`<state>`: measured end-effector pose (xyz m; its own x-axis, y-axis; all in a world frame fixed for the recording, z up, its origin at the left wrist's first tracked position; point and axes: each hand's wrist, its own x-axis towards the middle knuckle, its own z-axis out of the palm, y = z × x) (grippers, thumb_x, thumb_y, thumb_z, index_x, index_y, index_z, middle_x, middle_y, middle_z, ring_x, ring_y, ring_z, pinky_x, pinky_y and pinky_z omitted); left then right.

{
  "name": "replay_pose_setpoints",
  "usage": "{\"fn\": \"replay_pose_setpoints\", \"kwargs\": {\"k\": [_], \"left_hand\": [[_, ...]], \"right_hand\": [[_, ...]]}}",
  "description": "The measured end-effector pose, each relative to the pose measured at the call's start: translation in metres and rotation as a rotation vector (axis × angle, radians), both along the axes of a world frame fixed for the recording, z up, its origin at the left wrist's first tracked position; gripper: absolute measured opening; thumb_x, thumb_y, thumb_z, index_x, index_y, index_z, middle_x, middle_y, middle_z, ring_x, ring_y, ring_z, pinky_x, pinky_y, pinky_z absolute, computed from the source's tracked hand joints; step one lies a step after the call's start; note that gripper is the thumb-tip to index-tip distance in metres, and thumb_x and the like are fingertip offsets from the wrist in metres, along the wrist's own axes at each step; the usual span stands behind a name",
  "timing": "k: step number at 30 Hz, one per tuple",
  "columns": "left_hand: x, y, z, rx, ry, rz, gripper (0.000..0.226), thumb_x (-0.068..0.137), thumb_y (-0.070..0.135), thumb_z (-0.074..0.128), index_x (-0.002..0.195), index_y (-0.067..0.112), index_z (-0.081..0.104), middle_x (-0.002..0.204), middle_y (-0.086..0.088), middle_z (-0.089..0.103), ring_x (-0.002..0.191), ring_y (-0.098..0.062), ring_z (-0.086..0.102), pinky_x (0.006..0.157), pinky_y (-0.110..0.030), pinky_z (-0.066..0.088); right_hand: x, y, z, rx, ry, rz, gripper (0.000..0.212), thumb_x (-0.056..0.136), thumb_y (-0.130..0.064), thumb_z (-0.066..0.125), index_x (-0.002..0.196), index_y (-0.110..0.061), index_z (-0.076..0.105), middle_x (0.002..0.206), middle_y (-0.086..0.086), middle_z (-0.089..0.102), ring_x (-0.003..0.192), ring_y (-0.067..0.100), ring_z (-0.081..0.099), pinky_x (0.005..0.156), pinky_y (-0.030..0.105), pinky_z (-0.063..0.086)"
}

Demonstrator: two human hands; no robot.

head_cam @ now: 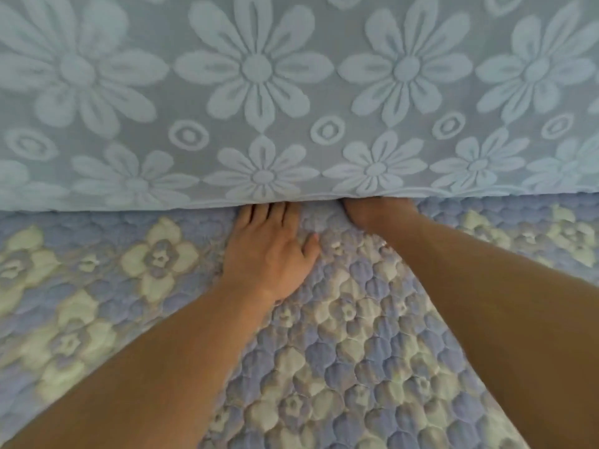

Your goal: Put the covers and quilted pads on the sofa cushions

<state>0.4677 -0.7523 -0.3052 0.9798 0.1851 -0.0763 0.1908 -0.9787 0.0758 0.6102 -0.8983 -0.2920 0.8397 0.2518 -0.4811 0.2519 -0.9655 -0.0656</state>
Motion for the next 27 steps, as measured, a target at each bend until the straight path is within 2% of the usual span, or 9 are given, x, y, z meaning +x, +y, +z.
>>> {"fn": "replay_pose_setpoints", "kwargs": {"k": [4,5,8,9,11,14,22,25,27], "left_hand": [[0.011,-0.019,0.005,-0.044,0.171,0.161,0.080,0.090,0.066,0.019,0.155,0.019,0.028,0.160,-0.004,0.032,0.147,-0.028,0.022,0.121,-0.053,0.011],[0.027,-0.034,0.010,-0.106,0.182,0.281,0.081,0.090,0.069,0.017,0.156,0.022,0.026,0.162,-0.004,0.029,0.148,-0.030,0.019,0.120,-0.058,0.007],[0.070,-0.073,0.011,-0.188,0.151,0.544,0.079,0.091,0.075,0.016,0.159,0.038,0.000,0.168,0.004,0.005,0.154,-0.030,-0.001,0.114,-0.071,-0.004],[0.077,-0.077,0.009,-0.170,0.107,0.570,0.078,0.092,0.075,0.018,0.157,0.041,-0.009,0.168,0.006,-0.001,0.154,-0.030,-0.005,0.113,-0.073,-0.003],[0.079,-0.081,0.004,-0.120,0.074,0.584,0.080,0.092,0.075,0.017,0.156,0.039,-0.015,0.168,0.004,-0.004,0.154,-0.033,-0.004,0.113,-0.073,-0.001],[0.073,-0.080,-0.009,-0.067,-0.018,0.576,0.080,0.094,0.072,0.019,0.160,0.034,-0.001,0.168,-0.002,0.011,0.152,-0.037,0.009,0.116,-0.070,0.004],[0.019,-0.103,0.004,-0.002,0.007,0.275,0.078,0.095,0.052,0.034,0.152,-0.001,0.031,0.153,-0.026,0.037,0.143,-0.041,0.033,0.122,-0.053,0.018],[0.054,-0.087,0.002,-0.028,-0.107,0.210,0.056,0.092,0.049,0.047,0.109,0.000,0.069,0.108,-0.025,0.069,0.107,-0.040,0.063,0.098,-0.049,0.048],[0.078,-0.076,0.003,-0.053,-0.066,0.244,0.056,0.093,0.053,0.046,0.094,0.005,0.075,0.096,-0.020,0.073,0.097,-0.037,0.068,0.087,-0.043,0.054]], "right_hand": [[-0.026,-0.016,-0.015,0.175,-0.291,0.206,0.053,0.098,-0.038,0.029,0.132,-0.011,0.059,0.132,0.024,0.058,0.122,0.047,0.054,0.099,0.062,0.044],[-0.045,-0.024,-0.007,0.259,-0.229,0.225,0.054,0.100,-0.037,0.030,0.140,-0.010,0.054,0.139,0.027,0.052,0.130,0.049,0.047,0.104,0.063,0.040],[-0.105,-0.082,0.006,0.294,-0.056,0.318,0.069,0.102,-0.058,0.013,0.160,-0.027,-0.007,0.165,0.006,-0.022,0.151,0.023,-0.024,0.124,0.042,-0.006],[-0.100,-0.105,0.009,0.302,-0.074,0.291,0.069,0.101,-0.061,0.013,0.159,-0.030,-0.009,0.165,0.003,-0.025,0.150,0.021,-0.028,0.123,0.040,-0.010],[-0.059,-0.149,0.009,0.257,-0.265,0.164,0.067,0.101,-0.057,0.020,0.160,-0.026,0.011,0.167,0.012,0.000,0.154,0.030,-0.007,0.125,0.045,0.000],[0.012,-0.167,0.004,0.090,-0.368,0.133,0.064,0.100,-0.057,0.023,0.154,-0.023,0.029,0.158,0.014,0.033,0.146,0.035,0.024,0.122,0.053,0.015],[0.009,-0.149,-0.010,0.025,-0.341,0.136,0.063,0.103,-0.054,0.020,0.157,-0.022,0.024,0.161,0.016,0.026,0.148,0.037,0.020,0.122,0.054,0.012],[0.010,-0.143,-0.004,0.056,-0.337,0.149,0.063,0.102,-0.053,0.019,0.156,-0.023,0.027,0.160,0.017,0.028,0.147,0.037,0.023,0.123,0.050,0.015],[0.047,-0.133,-0.013,0.084,-0.332,0.166,0.066,0.101,-0.056,0.020,0.157,-0.022,0.029,0.161,0.012,0.029,0.148,0.033,0.026,0.122,0.047,0.020]]}}
